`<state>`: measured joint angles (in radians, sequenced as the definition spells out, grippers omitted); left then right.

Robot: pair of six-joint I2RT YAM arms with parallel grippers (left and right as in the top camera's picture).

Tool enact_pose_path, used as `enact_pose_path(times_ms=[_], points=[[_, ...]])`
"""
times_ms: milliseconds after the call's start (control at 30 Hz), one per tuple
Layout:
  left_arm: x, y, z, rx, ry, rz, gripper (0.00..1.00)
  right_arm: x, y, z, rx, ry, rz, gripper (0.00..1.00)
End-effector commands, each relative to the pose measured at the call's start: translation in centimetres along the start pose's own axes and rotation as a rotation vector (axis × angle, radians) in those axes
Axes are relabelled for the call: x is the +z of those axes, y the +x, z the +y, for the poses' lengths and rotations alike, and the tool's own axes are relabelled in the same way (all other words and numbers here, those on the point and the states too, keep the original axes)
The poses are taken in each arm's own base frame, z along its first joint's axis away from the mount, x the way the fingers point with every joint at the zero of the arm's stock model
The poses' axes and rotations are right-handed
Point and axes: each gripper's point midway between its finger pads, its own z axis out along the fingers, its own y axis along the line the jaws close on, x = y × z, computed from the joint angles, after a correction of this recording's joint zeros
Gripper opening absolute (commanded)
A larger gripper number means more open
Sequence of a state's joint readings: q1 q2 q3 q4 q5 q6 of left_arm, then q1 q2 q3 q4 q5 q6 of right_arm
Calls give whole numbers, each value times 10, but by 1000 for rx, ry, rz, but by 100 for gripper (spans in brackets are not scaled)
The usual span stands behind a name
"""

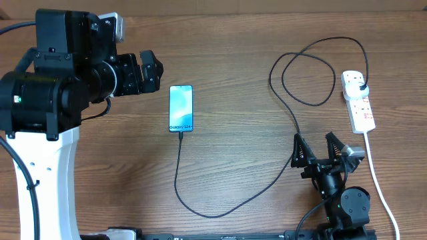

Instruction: Plug charger to phone and switch on socket

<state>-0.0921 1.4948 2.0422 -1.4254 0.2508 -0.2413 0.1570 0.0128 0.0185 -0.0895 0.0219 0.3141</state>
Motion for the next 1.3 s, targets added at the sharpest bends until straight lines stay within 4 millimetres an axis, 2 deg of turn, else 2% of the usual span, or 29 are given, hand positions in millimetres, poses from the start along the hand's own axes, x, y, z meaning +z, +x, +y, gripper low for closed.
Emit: enact_pose_path(times_ms=[0, 1033, 1133, 1267], points=[[1, 0, -4, -3, 12, 4, 100, 0, 1, -1, 2, -1, -5, 100], [2, 0, -4, -3, 12, 5, 99, 0, 1, -1, 2, -1, -5, 100], [-6, 0, -6, 1, 16, -12, 100, 0, 1, -1, 2, -1, -5, 100], [-24, 4, -8, 11, 19, -50, 99, 0, 1, -1, 2, -1, -5, 100]])
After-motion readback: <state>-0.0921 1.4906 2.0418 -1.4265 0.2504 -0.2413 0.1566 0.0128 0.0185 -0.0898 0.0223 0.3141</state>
